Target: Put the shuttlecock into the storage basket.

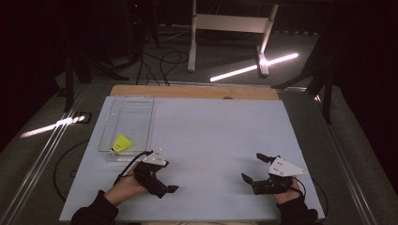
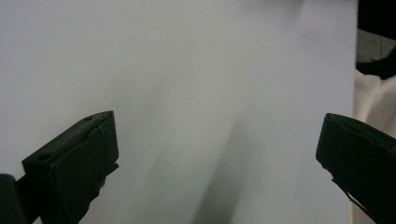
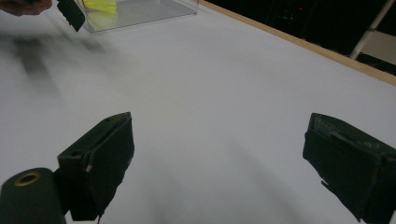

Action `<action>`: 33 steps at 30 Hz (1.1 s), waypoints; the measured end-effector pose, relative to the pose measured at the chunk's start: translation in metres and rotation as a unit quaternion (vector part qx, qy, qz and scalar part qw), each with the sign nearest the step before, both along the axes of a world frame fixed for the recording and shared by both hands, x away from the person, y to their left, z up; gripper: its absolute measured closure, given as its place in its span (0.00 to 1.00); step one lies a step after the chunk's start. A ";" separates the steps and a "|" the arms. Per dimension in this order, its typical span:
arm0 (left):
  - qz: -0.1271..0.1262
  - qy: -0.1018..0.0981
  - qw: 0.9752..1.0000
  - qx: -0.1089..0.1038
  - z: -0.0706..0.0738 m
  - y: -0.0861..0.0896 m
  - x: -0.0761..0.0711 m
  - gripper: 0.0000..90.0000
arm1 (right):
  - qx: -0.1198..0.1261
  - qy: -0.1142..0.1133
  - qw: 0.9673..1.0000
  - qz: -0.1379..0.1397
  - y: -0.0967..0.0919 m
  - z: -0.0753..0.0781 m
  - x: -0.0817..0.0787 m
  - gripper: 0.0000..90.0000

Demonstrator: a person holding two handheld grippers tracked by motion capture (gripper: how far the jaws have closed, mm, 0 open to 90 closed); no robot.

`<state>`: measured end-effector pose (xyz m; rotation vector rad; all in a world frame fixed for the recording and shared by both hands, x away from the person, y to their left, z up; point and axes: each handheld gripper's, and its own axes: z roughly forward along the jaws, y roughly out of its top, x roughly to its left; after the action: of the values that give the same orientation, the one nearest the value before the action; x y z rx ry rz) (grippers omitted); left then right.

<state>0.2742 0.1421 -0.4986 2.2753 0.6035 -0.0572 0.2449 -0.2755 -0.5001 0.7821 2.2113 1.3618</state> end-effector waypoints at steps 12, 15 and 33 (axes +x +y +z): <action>0.035 -0.001 0.999 -0.014 -0.010 0.023 -0.009 0.00 | 0.001 0.000 1.000 -0.001 -0.001 0.000 0.000 0.10; 0.045 0.001 0.999 -0.020 -0.012 0.029 -0.011 0.00 | 0.000 -0.001 1.000 -0.001 -0.001 0.000 0.000 0.10; 0.091 -0.016 0.995 -0.047 -0.016 0.054 -0.023 0.00 | 0.001 0.004 1.000 -0.001 -0.002 0.000 0.000 0.10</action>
<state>0.2513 0.1963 -0.5150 2.1173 0.7732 0.0396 0.2454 -0.2771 -0.5003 0.7917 2.2135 1.3634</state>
